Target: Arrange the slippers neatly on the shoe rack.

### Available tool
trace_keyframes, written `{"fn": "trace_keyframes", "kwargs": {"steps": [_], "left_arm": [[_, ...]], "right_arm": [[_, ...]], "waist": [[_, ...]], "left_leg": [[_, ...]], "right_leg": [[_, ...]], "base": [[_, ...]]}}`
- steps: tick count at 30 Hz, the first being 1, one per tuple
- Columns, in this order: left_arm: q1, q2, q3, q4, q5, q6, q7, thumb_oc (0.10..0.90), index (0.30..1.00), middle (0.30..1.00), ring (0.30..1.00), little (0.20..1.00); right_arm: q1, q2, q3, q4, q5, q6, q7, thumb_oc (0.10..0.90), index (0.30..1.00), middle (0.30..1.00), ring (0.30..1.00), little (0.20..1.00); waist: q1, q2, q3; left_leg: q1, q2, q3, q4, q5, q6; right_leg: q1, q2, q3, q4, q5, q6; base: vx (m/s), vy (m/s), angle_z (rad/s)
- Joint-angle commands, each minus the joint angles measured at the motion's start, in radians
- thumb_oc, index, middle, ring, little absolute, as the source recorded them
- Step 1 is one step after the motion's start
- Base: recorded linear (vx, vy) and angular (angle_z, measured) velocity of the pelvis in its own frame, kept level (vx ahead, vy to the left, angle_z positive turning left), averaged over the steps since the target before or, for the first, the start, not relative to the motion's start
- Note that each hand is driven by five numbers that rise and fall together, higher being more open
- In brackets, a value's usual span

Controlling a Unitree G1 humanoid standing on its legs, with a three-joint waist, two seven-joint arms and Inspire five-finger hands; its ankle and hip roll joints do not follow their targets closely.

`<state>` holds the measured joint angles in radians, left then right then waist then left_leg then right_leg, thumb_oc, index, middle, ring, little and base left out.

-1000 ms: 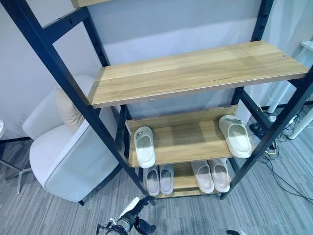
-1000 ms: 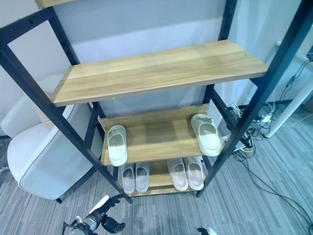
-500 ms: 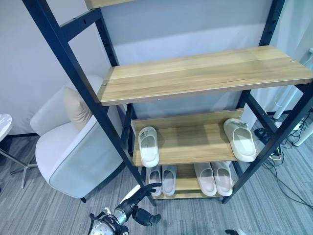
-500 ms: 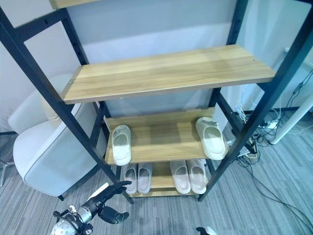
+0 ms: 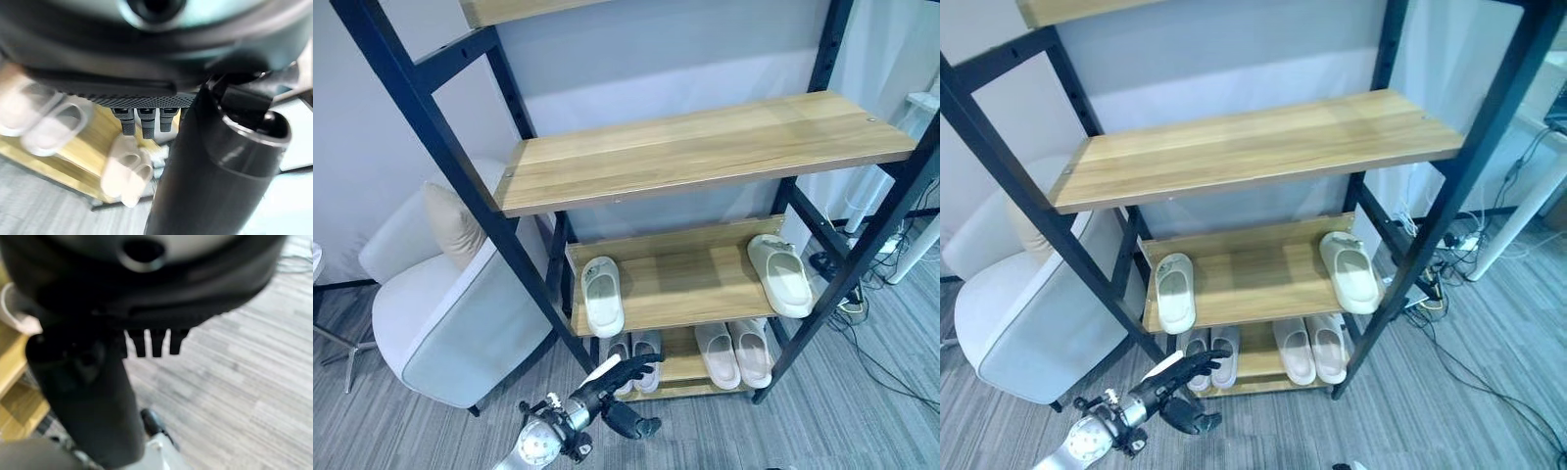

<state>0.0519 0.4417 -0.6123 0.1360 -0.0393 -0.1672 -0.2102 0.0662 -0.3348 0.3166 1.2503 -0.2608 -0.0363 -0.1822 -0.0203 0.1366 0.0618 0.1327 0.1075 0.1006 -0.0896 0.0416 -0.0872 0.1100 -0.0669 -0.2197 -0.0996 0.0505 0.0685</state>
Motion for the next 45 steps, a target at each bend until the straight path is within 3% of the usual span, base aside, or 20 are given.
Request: {"fn": "trace_keyframes", "kwargs": {"steps": [1, 11, 14, 16, 20, 25, 27, 30, 39, 45], "left_arm": [[-0.151, -0.036, -0.008, -0.125, -0.074, -0.077, 0.011, 0.8, 0.9, 0.9, 0.9, 0.9], [-0.401, -0.082, -0.077, -0.118, -0.097, -0.085, 0.071, 0.8, 0.9, 0.9, 0.9, 0.9], [-0.502, -0.078, -0.067, -0.099, -0.007, -0.104, 0.14, 0.8, 0.9, 0.9, 0.9, 0.9], [-0.612, -0.035, -0.022, -0.045, 0.18, -0.132, 0.273, 0.8, 0.9, 0.9, 0.9, 0.9], [-0.664, 0.019, 0.016, 0.025, 0.314, -0.127, 0.351, 0.8, 0.9, 0.9, 0.9, 0.9], [-0.675, 0.044, 0.055, 0.081, 0.316, -0.117, 0.391, 0.8, 0.9, 0.9, 0.9, 0.9], [-0.674, 0.063, 0.075, 0.092, 0.324, -0.114, 0.402, 0.8, 0.9, 0.9, 0.9, 0.9], [-0.685, 0.086, 0.082, 0.115, 0.367, -0.109, 0.425, 0.8, 0.9, 0.9, 0.9, 0.9], [-0.841, 0.163, 0.054, 0.308, 0.699, 0.012, 0.56, 0.8, 0.9, 0.9, 0.9, 0.9], [-0.87, 0.189, 0.023, 0.422, 0.796, 0.061, 0.581, 0.8, 0.9, 0.9, 0.9, 0.9]], "right_arm": [[-0.044, 0.034, 0.027, 0.043, -0.001, -0.007, -0.006, 0.8, 0.9, 0.9, 0.9, 0.9], [-0.025, 0.016, -0.009, 0.033, 0.052, -0.019, -0.027, 0.8, 0.9, 0.9, 0.9, 0.9], [-0.014, 0.008, -0.026, 0.014, 0.084, -0.029, -0.033, 0.8, 0.9, 0.9, 0.9, 0.9], [0.013, 0.003, -0.046, -0.015, 0.131, -0.047, -0.037, 0.8, 0.9, 0.9, 0.9, 0.9], [0.02, 0.005, -0.095, 0.002, 0.208, -0.05, -0.04, 0.8, 0.9, 0.9, 0.9, 0.9], [0.024, -0.002, -0.088, 0.015, 0.198, -0.047, -0.04, 0.8, 0.9, 0.9, 0.9, 0.9], [0.029, -0.003, -0.15, 0.043, 0.28, -0.046, -0.035, 0.8, 0.9, 0.9, 0.9, 0.9], [0.033, -0.006, -0.157, 0.056, 0.287, -0.049, -0.033, 0.8, 0.9, 0.9, 0.9, 0.9], [0.012, -0.045, -0.18, 0.065, 0.348, -0.066, -0.03, 0.8, 0.9, 0.9, 0.9, 0.9], [0.001, -0.061, -0.168, 0.059, 0.342, -0.075, -0.034, 0.8, 0.9, 0.9, 0.9, 0.9]], "waist": [[-0.023, -0.06, -0.008], [-0.055, -0.043, -0.007], [-0.058, -0.041, -0.01], [-0.068, -0.038, -0.014], [-0.075, -0.03, -0.02], [-0.076, -0.028, -0.022], [-0.078, -0.025, -0.025], [-0.078, -0.023, -0.029], [-0.092, -0.018, -0.032], [-0.102, -0.015, -0.024]], "left_leg": [[-0.014, -0.036, -0.009, 0.002, -0.078, 0.006], [-0.021, -0.035, 0.001, 0.002, -0.079, 0.008], [-0.023, -0.035, 0.001, 0.002, -0.079, 0.007], [-0.028, -0.034, 0.0, 0.002, -0.076, 0.003], [-0.035, -0.032, 0.004, 0.002, -0.071, -0.001], [-0.045, -0.034, 0.004, 0.002, -0.068, -0.004], [-0.048, -0.034, 0.004, 0.002, -0.067, -0.004], [-0.051, -0.035, 0.004, 0.002, -0.067, -0.005], [-0.074, -0.047, -0.006, 0.002, -0.067, -0.007], [-0.088, -0.051, -0.003, 0.002, -0.066, -0.005]], "right_leg": [[0.005, -0.066, 0.01, 0.012, -0.086, 0.091], [-0.013, -0.063, 0.021, 0.012, -0.077, 0.095], [-0.016, -0.062, 0.02, 0.012, -0.076, 0.097], [-0.022, -0.061, 0.017, 0.012, -0.075, 0.098], [-0.031, -0.057, 0.017, 0.012, -0.071, 0.098], [-0.039, -0.056, 0.014, 0.012, -0.067, 0.099], [-0.044, -0.058, 0.014, 0.012, -0.064, 0.1], [-0.046, -0.059, 0.013, 0.012, -0.064, 0.1], [-0.059, -0.069, 0.0, 0.012, -0.059, 0.103], [-0.078, -0.074, 0.007, 0.012, -0.052, 0.105]], "base": [[0.02, -0.016, -0.12], [0.01, -0.008, -0.04], [0.03, -0.028, -0.04], [0.03, -0.063, -0.02], [0.02, -0.027, -0.05], [0.0, -0.007, -0.01], [0.0, 0.0, 0.0], [0.0, 0.0, 0.0], [0.0, -0.001, 0.01], [0.0, 0.0, 0.01]]}}
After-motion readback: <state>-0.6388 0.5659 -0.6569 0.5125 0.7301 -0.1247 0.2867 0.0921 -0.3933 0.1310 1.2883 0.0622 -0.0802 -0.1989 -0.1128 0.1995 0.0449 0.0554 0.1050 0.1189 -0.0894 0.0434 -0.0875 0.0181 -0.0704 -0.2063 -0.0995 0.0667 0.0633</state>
